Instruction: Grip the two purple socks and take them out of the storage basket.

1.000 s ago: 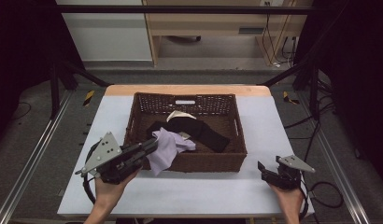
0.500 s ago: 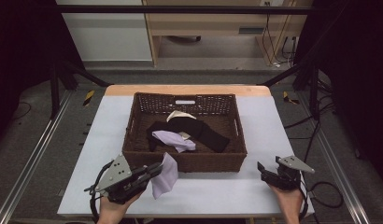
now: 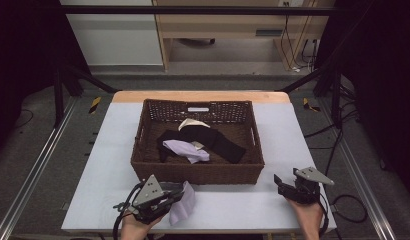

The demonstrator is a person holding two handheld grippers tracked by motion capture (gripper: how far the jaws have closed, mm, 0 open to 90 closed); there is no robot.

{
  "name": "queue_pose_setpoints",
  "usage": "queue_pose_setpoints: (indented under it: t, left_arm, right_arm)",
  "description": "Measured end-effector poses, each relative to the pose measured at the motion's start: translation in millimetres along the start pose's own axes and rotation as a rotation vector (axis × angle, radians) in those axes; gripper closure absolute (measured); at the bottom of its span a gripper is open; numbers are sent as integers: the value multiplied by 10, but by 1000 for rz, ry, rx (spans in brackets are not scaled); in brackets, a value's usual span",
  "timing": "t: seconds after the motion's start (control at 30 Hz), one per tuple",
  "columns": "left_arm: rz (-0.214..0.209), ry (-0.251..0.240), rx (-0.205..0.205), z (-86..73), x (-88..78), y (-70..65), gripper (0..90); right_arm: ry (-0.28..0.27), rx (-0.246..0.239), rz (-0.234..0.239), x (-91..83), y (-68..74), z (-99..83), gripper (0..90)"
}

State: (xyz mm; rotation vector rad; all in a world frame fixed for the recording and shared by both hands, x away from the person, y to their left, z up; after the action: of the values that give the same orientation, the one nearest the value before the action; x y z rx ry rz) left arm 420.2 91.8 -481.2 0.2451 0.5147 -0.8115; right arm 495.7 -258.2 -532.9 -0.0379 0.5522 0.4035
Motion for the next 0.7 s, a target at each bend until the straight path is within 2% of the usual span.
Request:
queue_pose_setpoints:
  t: [0.17, 0.3, 0.37, 0.47, 0.7]
  left_arm:
    - [-3, 48, -7, -107, 131, -2, 841]
    - [6, 59, -14, -126, 148, -5, 735]
    - [7, 51, -17, -102, 119, 1, 699]
    - [33, 20, -29, -18, 33, 47, 644]
    - [89, -80, -58, 272, -252, 189, 515]
  right_arm:
    - [4, 1, 0, 11, -3, -10, 242]
    - [9, 5, 1, 15, -4, -21, 242]
    - [8, 9, 2, 14, -6, -21, 241]
    - [10, 11, 1, 11, -10, -25, 242]
    - [2, 7, -1, 4, -19, -20, 253]
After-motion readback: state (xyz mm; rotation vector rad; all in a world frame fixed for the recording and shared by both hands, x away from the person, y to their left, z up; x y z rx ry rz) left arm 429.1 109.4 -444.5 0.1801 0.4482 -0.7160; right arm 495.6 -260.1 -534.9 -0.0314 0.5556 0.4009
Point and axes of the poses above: each handheld gripper's, and its own axes: x roughly forward along the jaws, z roughly out of its top, y roughly to its left, the point moved 10 cm from there along x, roughly forward along the jaws, and after that the axes turned 7 degrees about z, right-handed, at the moved point
